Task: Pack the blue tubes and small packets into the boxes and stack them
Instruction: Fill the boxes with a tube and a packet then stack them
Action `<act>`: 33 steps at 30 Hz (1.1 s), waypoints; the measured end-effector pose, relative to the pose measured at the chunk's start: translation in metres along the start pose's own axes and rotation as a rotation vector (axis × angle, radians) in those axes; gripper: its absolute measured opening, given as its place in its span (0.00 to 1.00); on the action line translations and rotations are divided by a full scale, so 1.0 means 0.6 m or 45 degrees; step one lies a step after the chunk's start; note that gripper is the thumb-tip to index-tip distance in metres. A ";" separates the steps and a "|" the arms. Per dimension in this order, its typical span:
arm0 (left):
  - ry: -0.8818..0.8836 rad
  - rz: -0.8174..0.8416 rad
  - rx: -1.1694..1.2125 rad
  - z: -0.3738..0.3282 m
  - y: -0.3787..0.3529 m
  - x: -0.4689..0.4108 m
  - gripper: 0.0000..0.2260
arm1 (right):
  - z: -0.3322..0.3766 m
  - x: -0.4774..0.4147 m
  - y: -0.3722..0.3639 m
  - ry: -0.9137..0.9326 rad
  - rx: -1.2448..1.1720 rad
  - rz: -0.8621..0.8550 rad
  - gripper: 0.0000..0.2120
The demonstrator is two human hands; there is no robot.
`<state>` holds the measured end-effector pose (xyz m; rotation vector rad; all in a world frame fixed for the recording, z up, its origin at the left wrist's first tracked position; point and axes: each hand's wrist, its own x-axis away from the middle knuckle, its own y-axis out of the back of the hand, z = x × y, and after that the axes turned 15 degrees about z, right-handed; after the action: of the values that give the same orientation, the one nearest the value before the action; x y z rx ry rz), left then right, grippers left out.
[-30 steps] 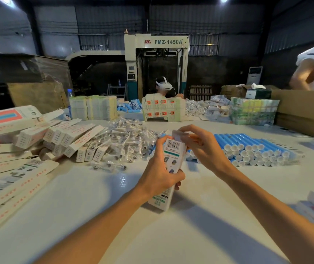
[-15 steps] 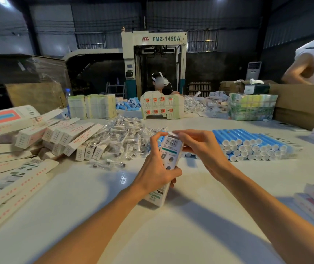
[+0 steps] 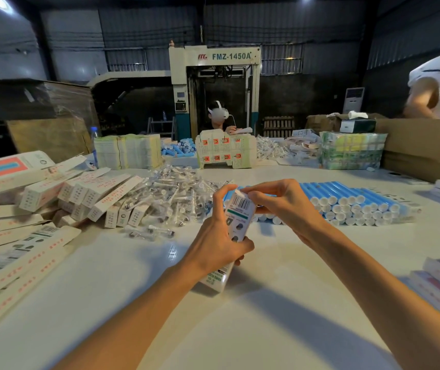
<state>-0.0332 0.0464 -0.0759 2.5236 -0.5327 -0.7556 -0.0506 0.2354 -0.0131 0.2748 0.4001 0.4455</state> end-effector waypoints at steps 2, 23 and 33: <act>0.007 0.029 -0.035 -0.001 0.001 0.001 0.47 | 0.007 -0.003 0.007 -0.053 -0.050 0.042 0.06; 0.008 -0.313 -0.391 -0.020 0.013 0.002 0.30 | -0.005 0.015 -0.040 0.181 -0.088 0.043 0.07; -0.064 -0.210 -0.361 -0.025 0.010 0.003 0.32 | 0.007 0.013 -0.027 -0.021 -0.353 -0.038 0.04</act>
<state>-0.0243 0.0450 -0.0624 2.3074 -0.2157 -0.8890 -0.0365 0.2241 -0.0174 0.0032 0.3215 0.4632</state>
